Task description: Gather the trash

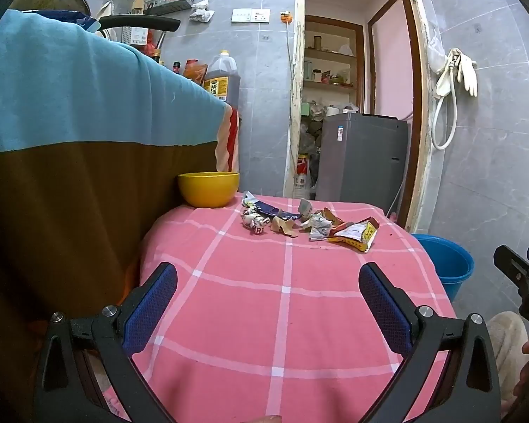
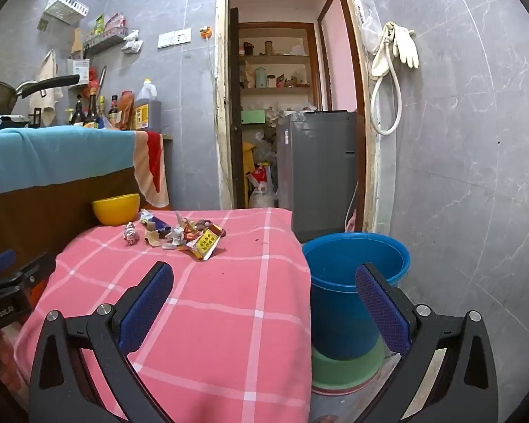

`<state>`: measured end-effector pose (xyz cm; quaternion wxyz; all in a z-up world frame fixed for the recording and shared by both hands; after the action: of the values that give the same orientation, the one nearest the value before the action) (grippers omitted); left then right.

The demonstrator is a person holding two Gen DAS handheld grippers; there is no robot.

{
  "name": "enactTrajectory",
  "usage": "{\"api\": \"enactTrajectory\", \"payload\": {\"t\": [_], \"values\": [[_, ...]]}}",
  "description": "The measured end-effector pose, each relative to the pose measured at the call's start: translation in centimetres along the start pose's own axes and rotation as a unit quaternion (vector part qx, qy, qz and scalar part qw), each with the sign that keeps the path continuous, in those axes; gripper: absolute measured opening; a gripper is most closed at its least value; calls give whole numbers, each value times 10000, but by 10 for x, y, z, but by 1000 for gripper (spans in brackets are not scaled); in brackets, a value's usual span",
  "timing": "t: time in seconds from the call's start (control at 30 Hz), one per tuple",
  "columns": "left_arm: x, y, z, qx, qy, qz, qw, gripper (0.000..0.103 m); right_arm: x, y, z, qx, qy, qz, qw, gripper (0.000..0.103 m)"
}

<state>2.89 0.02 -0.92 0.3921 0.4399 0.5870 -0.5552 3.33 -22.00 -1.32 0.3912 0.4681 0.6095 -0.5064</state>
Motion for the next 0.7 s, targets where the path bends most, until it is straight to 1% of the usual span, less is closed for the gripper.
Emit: {"api": "enactTrajectory", "payload": {"t": [0.7], "values": [[0,0,0,-14,25,2,10000,101,1,1,0,-1,10,-18,10000,103]]}}
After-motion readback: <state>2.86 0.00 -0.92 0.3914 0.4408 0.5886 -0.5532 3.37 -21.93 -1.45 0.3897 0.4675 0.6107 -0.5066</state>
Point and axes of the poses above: each gripper's, at about its wrist camera, not at the fingertips, and y roughly the way its jaws point, z to its right, x to its underside, the point moved 3 cm from there along y, roughly the way its jaws point, and after that the axes turned 9 degrees about y, right-handed, at the moved point
